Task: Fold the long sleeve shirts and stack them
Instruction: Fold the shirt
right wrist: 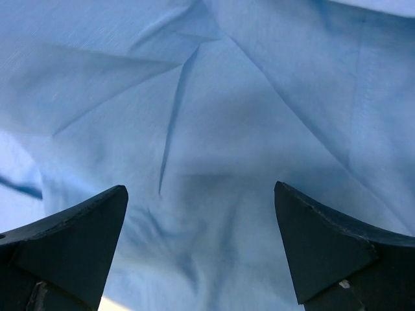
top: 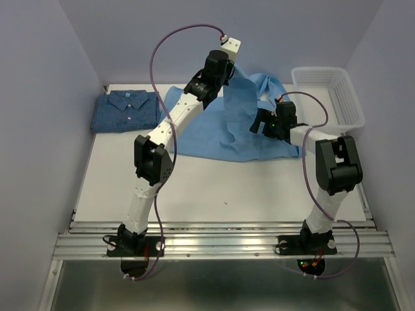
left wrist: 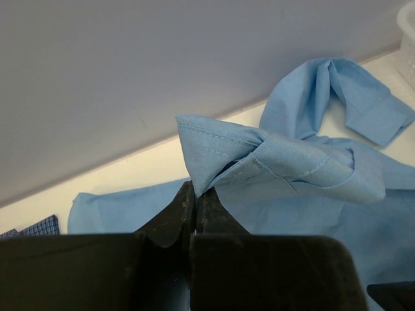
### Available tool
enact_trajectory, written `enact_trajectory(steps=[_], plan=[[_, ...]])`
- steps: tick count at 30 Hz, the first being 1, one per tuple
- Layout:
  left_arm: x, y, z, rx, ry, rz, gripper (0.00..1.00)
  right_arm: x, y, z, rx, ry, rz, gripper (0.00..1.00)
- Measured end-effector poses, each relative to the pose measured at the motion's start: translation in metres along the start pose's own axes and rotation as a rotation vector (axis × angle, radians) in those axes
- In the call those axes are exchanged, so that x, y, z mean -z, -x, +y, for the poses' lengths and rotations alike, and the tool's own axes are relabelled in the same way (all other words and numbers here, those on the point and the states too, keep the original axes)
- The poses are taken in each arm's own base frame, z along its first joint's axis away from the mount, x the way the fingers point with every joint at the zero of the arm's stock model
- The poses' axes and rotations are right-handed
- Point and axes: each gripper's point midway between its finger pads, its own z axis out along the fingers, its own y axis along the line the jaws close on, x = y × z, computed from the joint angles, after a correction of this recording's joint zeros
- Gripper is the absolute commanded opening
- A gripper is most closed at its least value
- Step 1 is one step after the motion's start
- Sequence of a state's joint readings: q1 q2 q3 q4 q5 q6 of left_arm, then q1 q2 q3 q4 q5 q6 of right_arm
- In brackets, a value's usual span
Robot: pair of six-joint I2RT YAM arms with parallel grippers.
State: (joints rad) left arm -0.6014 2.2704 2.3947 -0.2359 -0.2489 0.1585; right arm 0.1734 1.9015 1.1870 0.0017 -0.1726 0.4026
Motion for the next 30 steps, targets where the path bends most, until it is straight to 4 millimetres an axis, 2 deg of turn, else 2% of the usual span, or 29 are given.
enact_trajectory(steps=[2,6,10,12,13,18,21,22,23,24,25,27,30], plan=[[0.001,-0.008,-0.003,0.008,-0.013,0.023,0.0,0.011,0.0,0.001,0.011,-0.002,-0.006,1.0],[0.006,-0.031,-0.006,0.035,-0.018,0.091,0.0,0.056,0.001,0.0,0.018,-0.039,-0.052,1.0],[0.009,-0.045,-0.008,0.059,-0.019,0.142,0.0,0.093,0.013,-0.025,-0.045,-0.221,-0.125,1.0],[0.01,-0.047,-0.009,0.072,-0.019,0.151,0.0,0.101,0.014,-0.043,-0.081,-0.303,-0.142,1.0],[0.01,-0.047,-0.009,0.079,-0.019,0.153,0.0,0.105,0.012,-0.058,-0.11,-0.359,-0.144,1.0],[0.007,-0.062,-0.013,0.101,-0.021,0.181,0.0,0.118,-0.022,-0.112,-0.201,-0.533,-0.076,1.0],[0.005,-0.084,-0.017,0.11,-0.023,0.222,0.0,0.117,-0.032,-0.12,-0.222,-0.563,-0.045,0.99],[0.005,-0.093,-0.019,0.113,-0.023,0.239,0.0,0.115,-0.034,-0.121,-0.224,-0.566,-0.038,0.96],[0.003,-0.103,-0.021,0.119,-0.023,0.254,0.0,0.112,-0.037,-0.123,-0.226,-0.572,-0.027,0.8],[0.003,-0.122,-0.023,0.122,-0.022,0.285,0.0,0.109,-0.042,-0.125,-0.227,-0.579,-0.012,0.69],[0.004,-0.133,-0.025,0.124,-0.021,0.306,0.0,0.106,-0.046,-0.127,-0.231,-0.586,0.0,0.51],[0.006,-0.168,-0.029,0.133,-0.023,0.371,0.0,0.104,-0.05,-0.132,-0.227,-0.604,0.013,0.45],[0.011,-0.212,-0.034,0.156,-0.027,0.449,0.0,0.105,-0.048,-0.137,-0.226,-0.633,-0.003,0.21]])
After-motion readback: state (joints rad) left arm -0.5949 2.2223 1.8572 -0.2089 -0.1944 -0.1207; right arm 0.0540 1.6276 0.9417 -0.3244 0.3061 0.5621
